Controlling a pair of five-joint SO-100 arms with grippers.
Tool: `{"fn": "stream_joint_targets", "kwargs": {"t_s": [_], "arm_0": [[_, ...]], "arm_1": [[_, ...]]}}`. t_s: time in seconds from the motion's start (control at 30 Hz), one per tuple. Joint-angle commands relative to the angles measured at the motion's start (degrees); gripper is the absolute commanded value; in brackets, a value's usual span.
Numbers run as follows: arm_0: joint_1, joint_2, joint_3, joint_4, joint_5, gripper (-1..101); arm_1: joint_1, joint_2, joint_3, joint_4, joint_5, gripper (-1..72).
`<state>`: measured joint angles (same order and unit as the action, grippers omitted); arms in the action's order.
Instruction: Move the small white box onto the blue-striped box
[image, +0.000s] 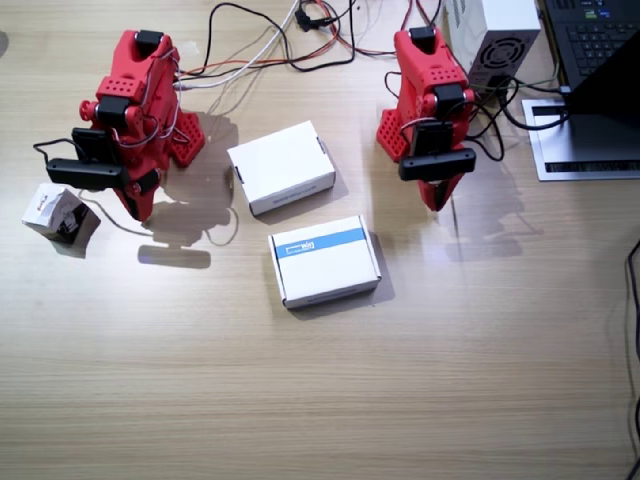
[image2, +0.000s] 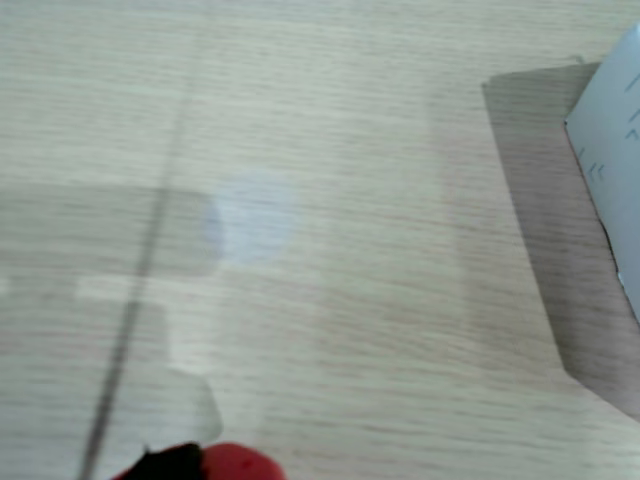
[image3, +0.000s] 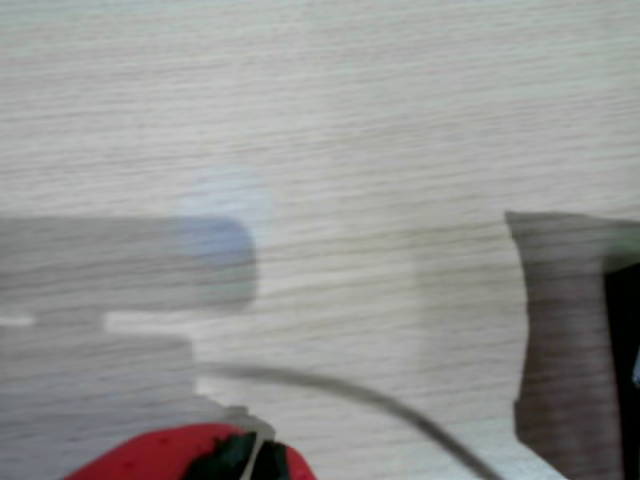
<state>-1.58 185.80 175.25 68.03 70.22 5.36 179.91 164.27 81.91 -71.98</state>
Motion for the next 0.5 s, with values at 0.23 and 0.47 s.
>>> {"fn": "stream_joint_targets", "kwargs": {"t_s": [0.23, 0.47], "arm_0": [[-0.9, 1.6, -1.1, 1.8, 6.6, 0], [0.2, 1.6, -1.1, 1.8, 7.9, 0]], "arm_1": [[-23.1, 1.3, -0.8, 1.4, 2.5, 0.1], [-15.5, 1.5, -15.1, -0.4, 4.0, 7.8]]}}
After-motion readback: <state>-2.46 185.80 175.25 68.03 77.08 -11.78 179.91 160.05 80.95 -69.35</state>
